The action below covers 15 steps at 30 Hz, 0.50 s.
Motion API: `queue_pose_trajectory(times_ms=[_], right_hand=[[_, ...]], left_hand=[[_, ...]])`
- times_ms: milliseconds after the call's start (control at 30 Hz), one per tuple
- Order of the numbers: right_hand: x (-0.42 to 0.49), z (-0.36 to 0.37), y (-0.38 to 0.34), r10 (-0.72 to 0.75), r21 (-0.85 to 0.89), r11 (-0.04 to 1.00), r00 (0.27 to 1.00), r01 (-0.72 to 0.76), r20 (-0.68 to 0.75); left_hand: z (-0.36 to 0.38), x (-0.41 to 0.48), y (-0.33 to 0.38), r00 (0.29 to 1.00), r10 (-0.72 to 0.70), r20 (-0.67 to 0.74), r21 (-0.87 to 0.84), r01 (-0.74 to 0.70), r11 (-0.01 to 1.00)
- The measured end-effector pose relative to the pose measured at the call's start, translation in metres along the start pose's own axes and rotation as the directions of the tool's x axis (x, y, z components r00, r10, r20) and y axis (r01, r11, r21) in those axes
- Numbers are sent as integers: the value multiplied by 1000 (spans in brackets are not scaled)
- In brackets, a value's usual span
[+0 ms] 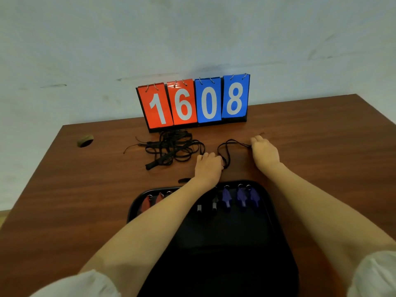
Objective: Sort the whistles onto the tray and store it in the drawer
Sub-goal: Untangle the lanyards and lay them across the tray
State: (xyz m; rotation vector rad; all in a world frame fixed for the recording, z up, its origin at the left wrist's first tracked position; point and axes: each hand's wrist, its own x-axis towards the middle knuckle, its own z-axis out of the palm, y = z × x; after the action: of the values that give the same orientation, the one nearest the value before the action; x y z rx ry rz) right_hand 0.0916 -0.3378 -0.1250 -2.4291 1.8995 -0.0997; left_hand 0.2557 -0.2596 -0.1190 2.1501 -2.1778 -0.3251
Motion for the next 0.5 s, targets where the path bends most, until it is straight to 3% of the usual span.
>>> queue_pose_trajectory(times_ms=[167,367,500], right_hand=[[-30,-7,-1,21,-63,998,999,-18,47],[-73,-35,9,4,-54,999,1000,-3,1],[-96,-70,8,-37,-108,994,997,29,-68]], left_hand=[[-12,-22,-2,1000,6,-12,44,-5,999],[-63,-60,-17,991,-87,-104,-295,53,954],[-94,-94,-40,974,-101,-202,-353,24,935]])
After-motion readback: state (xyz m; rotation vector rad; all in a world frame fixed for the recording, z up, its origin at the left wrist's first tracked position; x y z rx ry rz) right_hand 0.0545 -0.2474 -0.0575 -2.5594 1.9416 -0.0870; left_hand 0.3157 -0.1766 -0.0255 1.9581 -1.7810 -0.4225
